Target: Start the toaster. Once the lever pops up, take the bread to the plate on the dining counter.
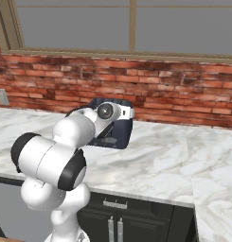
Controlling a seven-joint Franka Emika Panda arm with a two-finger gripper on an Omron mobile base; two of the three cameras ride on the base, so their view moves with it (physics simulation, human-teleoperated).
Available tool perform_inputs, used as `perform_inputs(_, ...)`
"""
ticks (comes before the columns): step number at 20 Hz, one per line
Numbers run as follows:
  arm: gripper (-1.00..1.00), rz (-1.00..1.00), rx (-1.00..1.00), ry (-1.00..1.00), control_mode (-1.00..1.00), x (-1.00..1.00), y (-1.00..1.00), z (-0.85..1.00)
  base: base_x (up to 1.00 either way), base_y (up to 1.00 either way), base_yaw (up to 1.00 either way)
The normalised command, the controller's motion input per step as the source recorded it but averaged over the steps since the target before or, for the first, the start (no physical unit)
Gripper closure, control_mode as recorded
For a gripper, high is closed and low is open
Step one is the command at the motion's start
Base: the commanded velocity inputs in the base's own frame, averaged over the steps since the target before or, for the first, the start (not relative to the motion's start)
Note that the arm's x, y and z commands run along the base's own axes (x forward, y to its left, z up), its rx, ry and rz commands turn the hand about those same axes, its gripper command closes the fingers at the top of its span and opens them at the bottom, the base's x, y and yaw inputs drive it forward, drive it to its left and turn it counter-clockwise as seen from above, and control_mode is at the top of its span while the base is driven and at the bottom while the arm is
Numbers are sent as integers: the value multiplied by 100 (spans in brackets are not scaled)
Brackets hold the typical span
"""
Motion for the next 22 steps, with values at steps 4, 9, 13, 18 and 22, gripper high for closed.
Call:
perform_inputs(4,-100,0,0,0,-100,0,0,0,0,0,0)
perform_inputs(9,-100,0,0,0,-100,0,0,0,0,0,0)
perform_inputs(13,-100,0,0,0,-100,0,0,0,0,0,0)
perform_inputs(18,-100,0,0,0,-100,0,0,0,0,0,0)
perform_inputs(22,-100,0,0,0,-100,0,0,0,0,0,0)
